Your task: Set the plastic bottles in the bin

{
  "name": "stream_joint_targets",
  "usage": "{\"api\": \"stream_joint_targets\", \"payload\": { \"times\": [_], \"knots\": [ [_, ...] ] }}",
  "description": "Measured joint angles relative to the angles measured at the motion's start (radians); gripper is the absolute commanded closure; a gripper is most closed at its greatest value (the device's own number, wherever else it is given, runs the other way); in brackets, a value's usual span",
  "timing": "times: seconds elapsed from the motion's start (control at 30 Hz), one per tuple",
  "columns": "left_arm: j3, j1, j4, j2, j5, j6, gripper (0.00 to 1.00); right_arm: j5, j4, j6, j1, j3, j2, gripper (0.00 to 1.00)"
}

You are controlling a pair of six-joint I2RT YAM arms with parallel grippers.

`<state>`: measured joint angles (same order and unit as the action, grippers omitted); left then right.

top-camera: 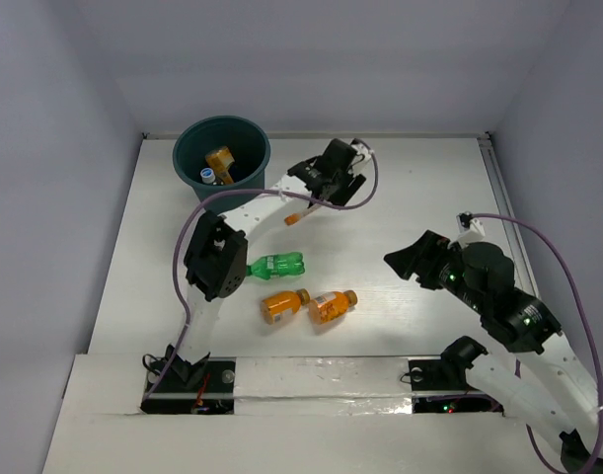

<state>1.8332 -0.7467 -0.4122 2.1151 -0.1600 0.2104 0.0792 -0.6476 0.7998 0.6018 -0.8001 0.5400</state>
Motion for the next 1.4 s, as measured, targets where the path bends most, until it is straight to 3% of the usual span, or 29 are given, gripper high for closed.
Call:
{"api": "stream_joint_targets", "payload": {
  "times": [0.07,0.1,0.13,0.23,0.33,0.47,0.63,0.73,0.97,1.2,1.3,1.33,1.4],
  "knots": [
    [0.084,0.004,-0.002,-0.004,-0.012,-0.011,0.59,0.001,0.018,-0.012,0.000,0.014,0.001,0.32],
    [0.129,0.009,-0.015,-0.004,-0.014,-0.021,0.59,-0.002,0.027,-0.016,0.000,0.022,0.004,0.51],
    [0.175,0.012,-0.023,-0.005,-0.014,-0.035,0.59,-0.004,0.037,-0.024,0.000,0.030,0.008,0.59],
    [0.291,0.037,-0.044,-0.027,-0.004,-0.093,0.59,-0.027,0.069,-0.037,0.000,0.050,0.039,0.70],
    [0.347,0.097,-0.045,-0.102,0.041,-0.179,0.59,-0.060,0.110,-0.053,0.000,0.053,0.089,0.69],
    [0.334,0.255,0.003,-0.268,0.121,-0.320,0.58,-0.104,0.171,-0.082,0.000,0.053,0.161,0.68],
    [0.211,0.488,0.138,-0.481,0.148,-0.469,0.58,-0.155,0.230,-0.136,0.009,0.028,0.295,0.67],
    [0.100,0.566,0.222,-0.558,0.153,-0.542,0.57,-0.165,0.256,-0.166,0.045,-0.008,0.391,0.66],
    [-0.158,0.616,0.331,-0.571,0.165,-0.630,0.53,-0.173,0.290,-0.215,0.109,-0.114,0.535,0.63],
    [-0.285,0.619,0.406,-0.562,0.139,-0.645,0.52,-0.165,0.311,-0.246,0.174,-0.200,0.629,0.63],
    [-0.317,0.620,0.447,-0.563,0.140,-0.653,0.34,-0.164,0.313,-0.246,0.185,-0.200,0.634,0.62],
    [-0.325,0.621,0.451,-0.563,0.140,-0.654,0.23,-0.163,0.314,-0.246,0.191,-0.200,0.635,0.60],
    [-0.346,0.622,0.464,-0.568,0.142,-0.661,0.10,-0.161,0.316,-0.245,0.192,-0.200,0.637,0.57]
  ]
}}
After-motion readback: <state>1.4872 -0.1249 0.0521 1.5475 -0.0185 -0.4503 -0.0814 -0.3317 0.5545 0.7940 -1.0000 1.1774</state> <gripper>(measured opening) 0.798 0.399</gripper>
